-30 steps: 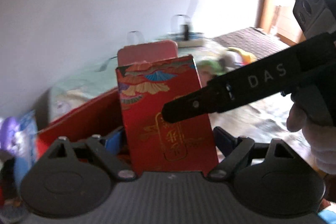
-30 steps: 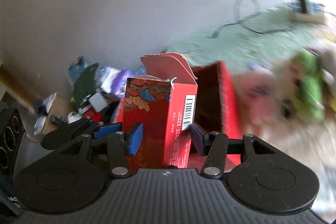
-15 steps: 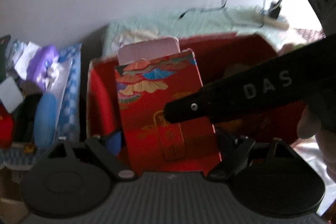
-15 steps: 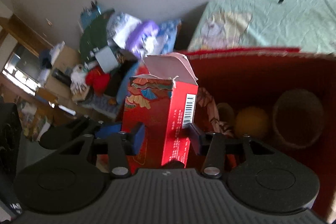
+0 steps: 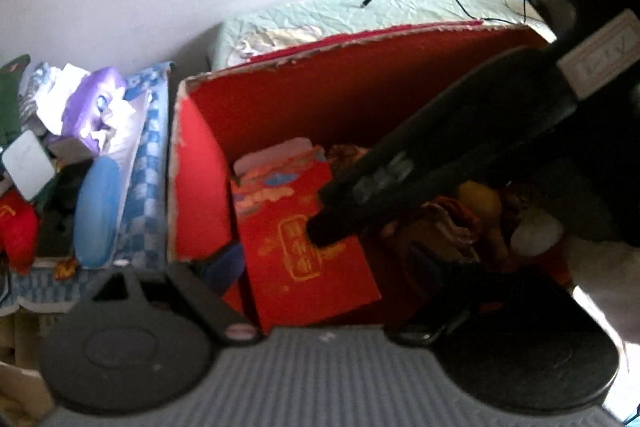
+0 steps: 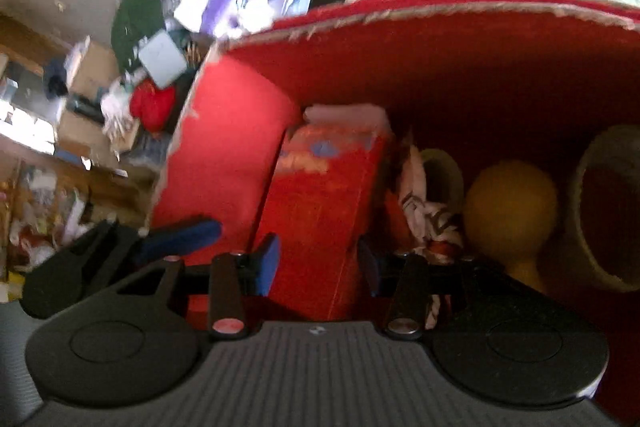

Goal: Organize objects
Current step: 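Lower the gift box into the red box and open the right gripper, then withdraw the right gripper up from the red box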

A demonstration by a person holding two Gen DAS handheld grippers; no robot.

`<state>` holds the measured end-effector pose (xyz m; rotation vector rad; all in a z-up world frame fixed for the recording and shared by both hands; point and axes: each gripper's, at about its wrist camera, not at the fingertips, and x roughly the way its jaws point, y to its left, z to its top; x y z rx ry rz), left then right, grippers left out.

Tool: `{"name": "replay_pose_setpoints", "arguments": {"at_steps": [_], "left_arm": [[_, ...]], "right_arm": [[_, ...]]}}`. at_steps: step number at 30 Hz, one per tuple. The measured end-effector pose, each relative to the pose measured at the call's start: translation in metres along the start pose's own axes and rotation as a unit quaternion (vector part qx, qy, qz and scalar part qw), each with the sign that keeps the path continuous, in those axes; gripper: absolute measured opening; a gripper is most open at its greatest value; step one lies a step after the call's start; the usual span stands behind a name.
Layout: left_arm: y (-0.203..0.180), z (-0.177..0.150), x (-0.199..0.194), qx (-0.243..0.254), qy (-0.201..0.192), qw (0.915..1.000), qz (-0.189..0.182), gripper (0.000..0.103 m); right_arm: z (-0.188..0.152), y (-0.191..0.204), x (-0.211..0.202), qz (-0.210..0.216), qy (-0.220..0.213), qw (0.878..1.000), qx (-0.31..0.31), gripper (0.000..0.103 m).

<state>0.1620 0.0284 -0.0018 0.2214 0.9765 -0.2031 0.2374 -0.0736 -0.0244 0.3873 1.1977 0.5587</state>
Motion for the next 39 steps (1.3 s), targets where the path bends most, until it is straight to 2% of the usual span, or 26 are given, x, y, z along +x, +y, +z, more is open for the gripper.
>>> {"name": "replay_pose_setpoints", "arguments": {"at_steps": [4,6,11,14,25,33,39], "left_arm": [[0.001,0.002,0.001,0.001,0.004,1.0,0.007,0.087],[-0.001,0.004,0.005,0.002,0.007,0.9999,0.013,0.087],[-0.006,0.008,0.015,0.004,0.014,0.9998,0.015,0.087],[-0.008,0.009,0.016,0.007,0.015,0.9997,0.015,0.088],[-0.018,0.014,0.013,0.02,0.002,0.9996,0.018,0.092],[-0.015,0.016,0.003,0.007,-0.018,0.9996,0.02,0.092],[-0.013,0.015,-0.007,-0.003,-0.028,0.999,0.035,0.092]], "right_arm": [[-0.001,-0.015,-0.005,0.014,-0.01,0.999,0.045,0.045],[-0.002,-0.014,-0.004,0.004,-0.009,0.999,0.049,0.037],[-0.009,-0.001,-0.011,-0.035,-0.039,0.999,0.013,0.038],[-0.011,-0.006,-0.015,-0.052,-0.051,0.997,0.024,0.037],[-0.024,-0.026,-0.056,-0.044,-0.103,0.991,0.074,0.037],[-0.032,-0.02,-0.072,-0.105,-0.136,0.983,0.064,0.042],[-0.042,-0.015,-0.077,-0.144,-0.141,0.978,0.061,0.042]]}}
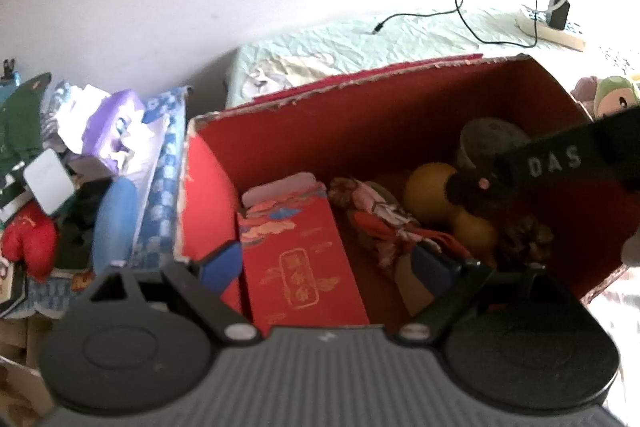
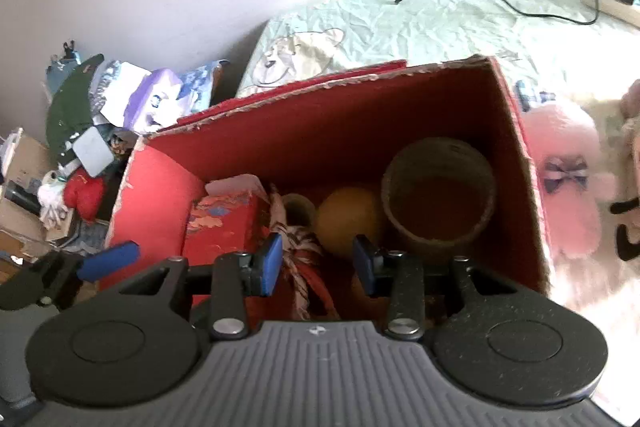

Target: Organize objects

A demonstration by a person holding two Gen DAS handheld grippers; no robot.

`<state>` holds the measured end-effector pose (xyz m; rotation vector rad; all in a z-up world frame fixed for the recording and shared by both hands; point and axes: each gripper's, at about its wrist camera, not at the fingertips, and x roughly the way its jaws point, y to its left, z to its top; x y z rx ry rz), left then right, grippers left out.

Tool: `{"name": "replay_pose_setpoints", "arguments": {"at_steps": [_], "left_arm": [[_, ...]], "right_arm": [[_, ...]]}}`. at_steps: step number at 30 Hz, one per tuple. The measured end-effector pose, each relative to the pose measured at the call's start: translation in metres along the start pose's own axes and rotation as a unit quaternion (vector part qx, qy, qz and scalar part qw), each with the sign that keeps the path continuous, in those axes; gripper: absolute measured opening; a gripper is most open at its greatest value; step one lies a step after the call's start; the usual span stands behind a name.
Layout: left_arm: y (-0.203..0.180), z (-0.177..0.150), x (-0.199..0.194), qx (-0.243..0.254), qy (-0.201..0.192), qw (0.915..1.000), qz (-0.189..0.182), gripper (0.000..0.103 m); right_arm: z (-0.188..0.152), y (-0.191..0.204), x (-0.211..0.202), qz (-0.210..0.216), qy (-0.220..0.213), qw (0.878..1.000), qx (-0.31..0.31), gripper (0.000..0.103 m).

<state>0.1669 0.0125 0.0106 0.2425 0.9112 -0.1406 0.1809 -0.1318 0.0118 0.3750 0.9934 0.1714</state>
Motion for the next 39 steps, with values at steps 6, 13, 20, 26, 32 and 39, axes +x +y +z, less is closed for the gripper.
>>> {"name": "replay_pose_setpoints", "arguments": {"at_steps": [6,13,20,26,32,39], "left_arm": [[0.003,-0.001,-0.005,-0.013,0.007,0.9999,0.002,0.093],[0.011,-0.006,-0.017,-0.043,-0.002,0.999,-0.013,0.094],[0.02,-0.013,-0.038,-0.063,-0.033,0.9971,-0.027,0.101],[0.025,-0.018,-0.054,-0.083,-0.058,0.9938,-0.044,0.102],[0.03,-0.027,-0.068,-0.106,-0.072,0.9908,-0.042,0.103],[0.023,-0.035,-0.079,-0.097,-0.067,0.9922,-0.041,0.103]], "right_arm": [[-0.008,0.001,-0.011,-0.058,-0.011,0.998,-0.014,0.047],[-0.017,0.0,-0.023,-0.092,-0.018,0.996,-0.003,0.047],[-0.025,0.007,-0.038,-0.117,-0.036,0.992,-0.009,0.051],[-0.033,0.016,-0.048,-0.139,-0.052,0.989,-0.021,0.051],[-0.042,0.023,-0.059,-0.151,-0.07,0.986,-0.028,0.057],[-0.052,0.025,-0.072,-0.141,-0.078,0.987,-0.022,0.06]]}}
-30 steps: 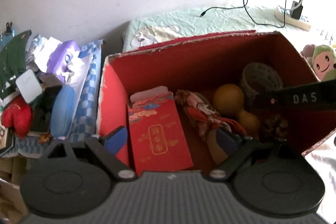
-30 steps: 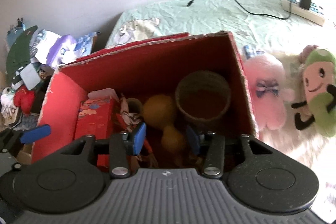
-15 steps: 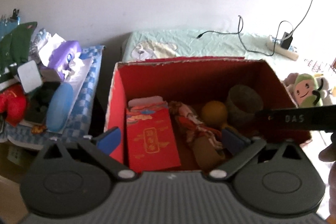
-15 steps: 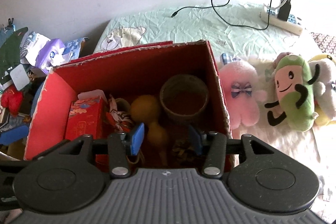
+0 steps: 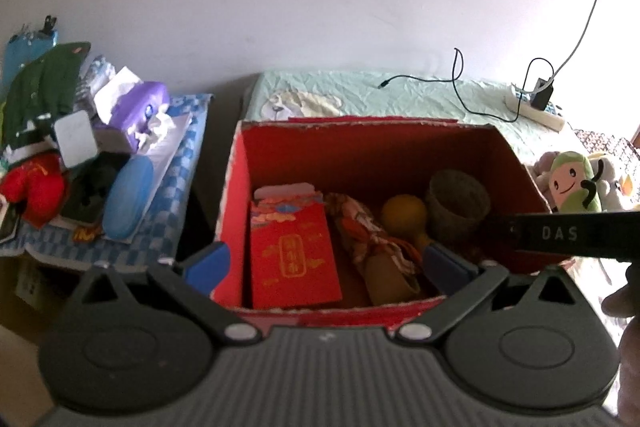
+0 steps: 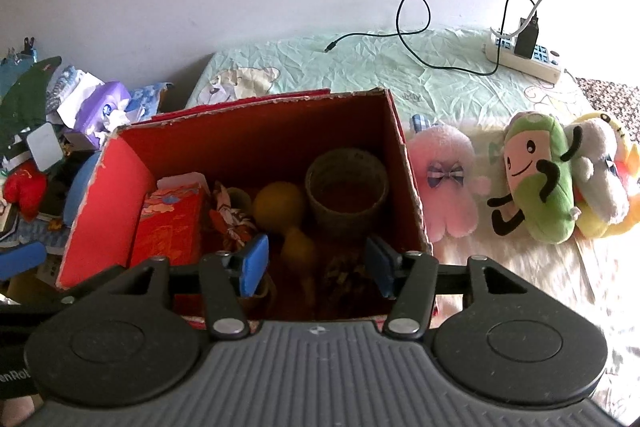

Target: Organize objects

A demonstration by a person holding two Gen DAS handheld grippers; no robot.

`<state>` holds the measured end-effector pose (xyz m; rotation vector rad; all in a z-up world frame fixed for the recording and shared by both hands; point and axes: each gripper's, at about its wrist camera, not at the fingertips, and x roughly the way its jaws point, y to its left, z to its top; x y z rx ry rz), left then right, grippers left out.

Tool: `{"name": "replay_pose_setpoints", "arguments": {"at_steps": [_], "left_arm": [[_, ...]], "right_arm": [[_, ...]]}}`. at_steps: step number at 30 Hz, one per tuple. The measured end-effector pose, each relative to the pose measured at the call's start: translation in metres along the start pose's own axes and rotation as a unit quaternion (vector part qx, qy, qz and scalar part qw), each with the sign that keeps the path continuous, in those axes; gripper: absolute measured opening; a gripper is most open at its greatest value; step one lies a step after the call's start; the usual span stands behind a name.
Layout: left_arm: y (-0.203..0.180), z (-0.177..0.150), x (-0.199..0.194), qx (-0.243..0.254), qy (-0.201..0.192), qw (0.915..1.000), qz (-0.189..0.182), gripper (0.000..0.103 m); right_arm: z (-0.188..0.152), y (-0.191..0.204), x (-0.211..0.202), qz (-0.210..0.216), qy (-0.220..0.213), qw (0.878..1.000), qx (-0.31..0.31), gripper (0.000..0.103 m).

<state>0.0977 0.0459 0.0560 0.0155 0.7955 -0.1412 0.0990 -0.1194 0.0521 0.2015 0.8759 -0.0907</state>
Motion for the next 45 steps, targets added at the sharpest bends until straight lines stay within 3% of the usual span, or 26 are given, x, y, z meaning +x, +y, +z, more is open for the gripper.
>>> {"name": "replay_pose_setpoints", "arguments": {"at_steps": [11,32,45], "left_arm": [[-0.01,-0.009,-0.011,-0.002,0.014,0.9998,0.016,0.103],[-0.05,-0.005,-0.007,0.027,0.018,0.9995,-0.004,0.103],[-0.038,-0.025,0.001,0.033,0.053,0.998,0.007,0.103]], "right_arm": [[-0.005,-0.004,-0.005,0.004,0.005,1.0,-0.005,0.066],[0.016,-0.045,-0.017,0.088,0.022,0.994,0.054,0.073],[-0.025,-0.045,-0.021,-0.006,0.026,1.0,0.016,0.073]]}}
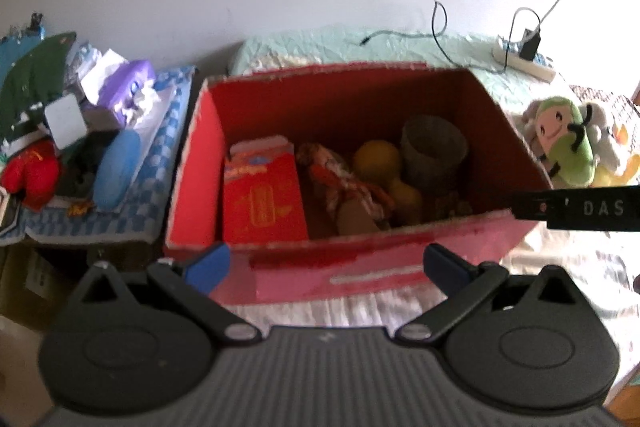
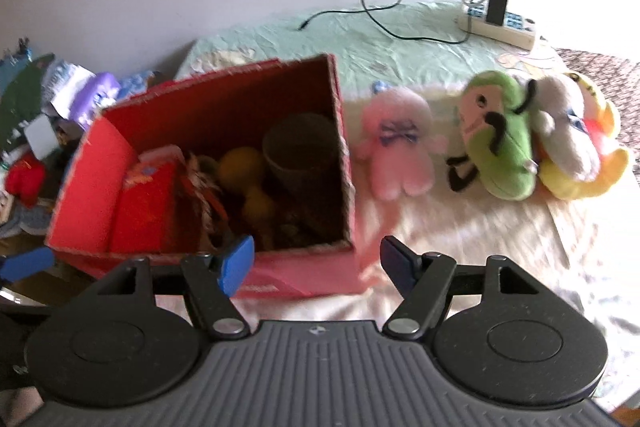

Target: Organize objects

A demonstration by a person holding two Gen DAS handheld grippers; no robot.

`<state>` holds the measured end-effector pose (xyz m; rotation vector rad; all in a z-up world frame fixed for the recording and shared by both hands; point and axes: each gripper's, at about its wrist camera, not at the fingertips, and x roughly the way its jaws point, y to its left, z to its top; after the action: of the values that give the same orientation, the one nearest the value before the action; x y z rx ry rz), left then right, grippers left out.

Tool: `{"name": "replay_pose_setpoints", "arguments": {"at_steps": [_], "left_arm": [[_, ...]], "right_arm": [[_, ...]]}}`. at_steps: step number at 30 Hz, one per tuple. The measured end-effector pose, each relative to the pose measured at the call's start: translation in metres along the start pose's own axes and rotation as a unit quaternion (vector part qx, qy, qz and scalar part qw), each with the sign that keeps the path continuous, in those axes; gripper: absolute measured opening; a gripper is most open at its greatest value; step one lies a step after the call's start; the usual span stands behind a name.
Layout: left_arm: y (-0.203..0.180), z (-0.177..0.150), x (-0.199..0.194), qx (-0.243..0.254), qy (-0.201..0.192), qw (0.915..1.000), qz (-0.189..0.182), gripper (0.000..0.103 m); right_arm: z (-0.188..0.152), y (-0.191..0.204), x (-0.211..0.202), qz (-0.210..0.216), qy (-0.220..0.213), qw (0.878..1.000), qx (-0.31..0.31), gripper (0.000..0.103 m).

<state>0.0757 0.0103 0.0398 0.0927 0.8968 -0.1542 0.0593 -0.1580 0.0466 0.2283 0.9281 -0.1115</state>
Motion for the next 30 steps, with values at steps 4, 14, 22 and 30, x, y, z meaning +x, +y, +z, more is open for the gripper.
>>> {"name": "replay_pose_setpoints", "arguments": {"at_steps": [4,14,22,30], "left_arm": [[-0.001,-0.008,0.008,0.007,0.016,0.9998,0.008,0.102],[-0.008,-0.012,0.025,0.007,0.042,0.999,0.014,0.102],[-0.003,-0.015,0.034,0.0,0.062,0.9979,0.02,0.102],[-0.002,-0.015,0.033,-0.003,0.059,0.9979,0.027,0.102]], "right_arm": [[-0.011,0.002,0.002,-0.029,0.0,0.999,-0.016,0.073],[-0.022,0.012,0.018,-0.057,0.008,0.998,-0.028,0.073],[-0.024,0.019,0.026,-0.045,0.017,0.998,-0.028,0.073],[-0.027,0.027,0.029,-0.038,0.021,0.998,-0.045,0.073]]}}
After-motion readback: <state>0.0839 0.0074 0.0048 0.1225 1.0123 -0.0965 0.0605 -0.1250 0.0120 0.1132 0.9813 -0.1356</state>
